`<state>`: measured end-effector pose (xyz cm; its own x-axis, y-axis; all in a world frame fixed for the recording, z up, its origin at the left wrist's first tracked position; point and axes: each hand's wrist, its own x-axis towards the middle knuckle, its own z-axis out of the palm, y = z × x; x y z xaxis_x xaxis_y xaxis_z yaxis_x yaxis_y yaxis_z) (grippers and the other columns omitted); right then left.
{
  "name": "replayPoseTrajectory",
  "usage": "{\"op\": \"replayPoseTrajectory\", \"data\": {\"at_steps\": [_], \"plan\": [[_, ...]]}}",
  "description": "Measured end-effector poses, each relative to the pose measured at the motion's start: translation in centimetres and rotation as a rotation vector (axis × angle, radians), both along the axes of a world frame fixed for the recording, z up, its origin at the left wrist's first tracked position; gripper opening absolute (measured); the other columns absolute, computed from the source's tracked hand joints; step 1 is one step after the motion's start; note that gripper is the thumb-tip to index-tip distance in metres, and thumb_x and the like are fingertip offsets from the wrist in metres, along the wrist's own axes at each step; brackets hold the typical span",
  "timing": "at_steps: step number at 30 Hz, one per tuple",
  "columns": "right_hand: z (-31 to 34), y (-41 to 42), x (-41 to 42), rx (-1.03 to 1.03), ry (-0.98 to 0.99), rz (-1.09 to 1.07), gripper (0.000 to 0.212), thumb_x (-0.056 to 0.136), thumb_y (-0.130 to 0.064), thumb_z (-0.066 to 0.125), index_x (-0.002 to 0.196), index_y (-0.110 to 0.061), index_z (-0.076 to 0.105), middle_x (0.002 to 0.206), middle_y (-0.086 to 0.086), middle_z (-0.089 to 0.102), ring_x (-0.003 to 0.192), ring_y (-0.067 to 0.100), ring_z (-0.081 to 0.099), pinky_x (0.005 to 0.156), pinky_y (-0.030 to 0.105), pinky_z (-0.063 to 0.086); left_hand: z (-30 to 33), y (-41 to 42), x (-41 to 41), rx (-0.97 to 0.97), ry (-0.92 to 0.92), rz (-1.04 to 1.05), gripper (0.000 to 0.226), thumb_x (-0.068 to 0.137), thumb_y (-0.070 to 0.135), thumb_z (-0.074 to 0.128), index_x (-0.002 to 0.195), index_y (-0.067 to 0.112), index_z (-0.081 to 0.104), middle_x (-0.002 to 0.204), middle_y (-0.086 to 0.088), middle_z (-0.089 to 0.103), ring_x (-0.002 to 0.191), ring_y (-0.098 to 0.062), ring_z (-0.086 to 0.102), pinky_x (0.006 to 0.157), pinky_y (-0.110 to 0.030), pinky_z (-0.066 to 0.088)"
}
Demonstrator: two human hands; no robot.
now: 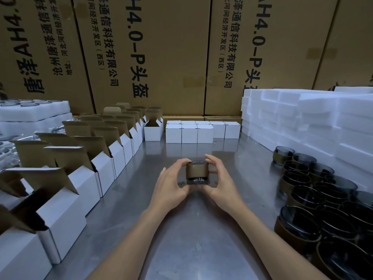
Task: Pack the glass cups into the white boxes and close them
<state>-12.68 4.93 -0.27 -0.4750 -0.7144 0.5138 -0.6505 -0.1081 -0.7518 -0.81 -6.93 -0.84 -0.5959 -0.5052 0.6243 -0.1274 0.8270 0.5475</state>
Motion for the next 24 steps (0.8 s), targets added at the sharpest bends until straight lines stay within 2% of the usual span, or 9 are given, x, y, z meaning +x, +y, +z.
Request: {"op": "replayPoseTrajectory", "data": {"at_steps": [2,5,10,12,14,17,20,22,24], "plan": [[-0.12,-0.06,-0.16,0.018,-0.052,0.035,0.072,0.074,-0.007,0.079,0.131,-0.027,0.039,0.125,-0.019,0.047,0.114,0.005,0.05,0.095,0.022,0.042,-0.19,-0.16,-0.02,0.057,-0.002,-0.029,0.059,0.069,0.027,0.082,0.118,0.033,0.05,0.112,0.028,0.057,0.114,-0.002,0.054,0.099,-0.032,0.036],[-0.16,-0.2,-0.23,-0.011,-0.061,0.003,0.065,0.07,-0.009,0.081,0.113,-0.038,0.042,0.114,-0.026,0.052,0.111,0.002,0.052,0.089,0.018,0.043,-0.26,-0.23,-0.05,0.101,-0.002,-0.062,0.061,0.07,0.023,0.08,0.121,0.034,0.048,0.118,0.022,0.059,0.118,-0.007,0.053,0.098,-0.031,0.041],[-0.46,-0.39,-0.35,-0.021,0.153,-0.116,0.067,0.07,0.0,0.072,0.12,-0.037,0.047,0.123,-0.017,0.053,0.115,0.013,0.05,0.093,0.033,0.045,0.07,0.14,-0.11,-0.143,-0.008,-0.026,0.068,0.071,0.021,0.077,0.132,0.03,0.047,0.13,0.015,0.051,0.124,-0.009,0.045,0.109,-0.038,0.034],[-0.48,-0.36,-0.26,-0.006,0.19,-0.107,0.074,0.071,-0.001,0.07,0.121,-0.046,0.041,0.127,-0.02,0.049,0.12,0.012,0.046,0.095,0.029,0.041,-0.04,0.2,-0.05,-0.099,-0.019,0.004,0.062,0.071,0.019,0.076,0.126,0.03,0.05,0.125,0.016,0.055,0.122,-0.011,0.048,0.113,-0.046,0.027],[-0.59,-0.36,-0.25,0.032,0.126,-0.059,0.077,0.074,-0.004,0.072,0.127,-0.047,0.034,0.131,-0.021,0.043,0.123,0.009,0.041,0.099,0.029,0.039,-0.11,0.12,0.0,0.008,-0.03,0.007,0.058,0.071,0.02,0.076,0.12,0.033,0.048,0.119,0.02,0.057,0.118,-0.008,0.051,0.115,-0.045,0.019],[-0.71,-0.42,-0.55,0.036,-0.038,-0.003,0.072,0.074,-0.007,0.077,0.128,-0.031,0.036,0.13,-0.015,0.048,0.126,0.009,0.042,0.099,0.022,0.037,-0.09,-0.04,-0.02,0.1,-0.009,-0.029,0.061,0.069,0.024,0.082,0.112,0.038,0.042,0.109,0.027,0.057,0.117,-0.003,0.053,0.109,-0.038,0.027],[-0.46,-0.41,-0.54,0.004,-0.045,-0.04,0.064,0.072,-0.007,0.08,0.117,-0.035,0.042,0.121,-0.016,0.053,0.119,0.006,0.047,0.087,0.009,0.036,-0.07,-0.04,-0.05,0.085,-0.014,-0.042,0.063,0.069,0.026,0.081,0.117,0.039,0.042,0.115,0.025,0.056,0.118,-0.004,0.051,0.105,-0.036,0.034],[-0.4,-0.36,-0.43,-0.016,-0.003,-0.063,0.065,0.072,-0.006,0.078,0.112,-0.04,0.041,0.119,-0.017,0.053,0.116,0.008,0.048,0.09,0.016,0.039,-0.04,0.08,-0.01,-0.013,-0.007,-0.035,0.067,0.07,0.024,0.078,0.127,0.035,0.044,0.126,0.019,0.053,0.119,-0.007,0.048,0.105,-0.036,0.037],[-0.43,-0.33,-0.38,-0.028,0.048,-0.071,0.066,0.071,-0.003,0.077,0.112,-0.04,0.041,0.12,-0.015,0.053,0.116,0.009,0.049,0.095,0.026,0.042,0.04,0.17,-0.03,-0.096,0.019,-0.03,0.067,0.069,0.02,0.077,0.129,0.031,0.048,0.126,0.016,0.054,0.118,-0.008,0.049,0.105,-0.04,0.039]]}}
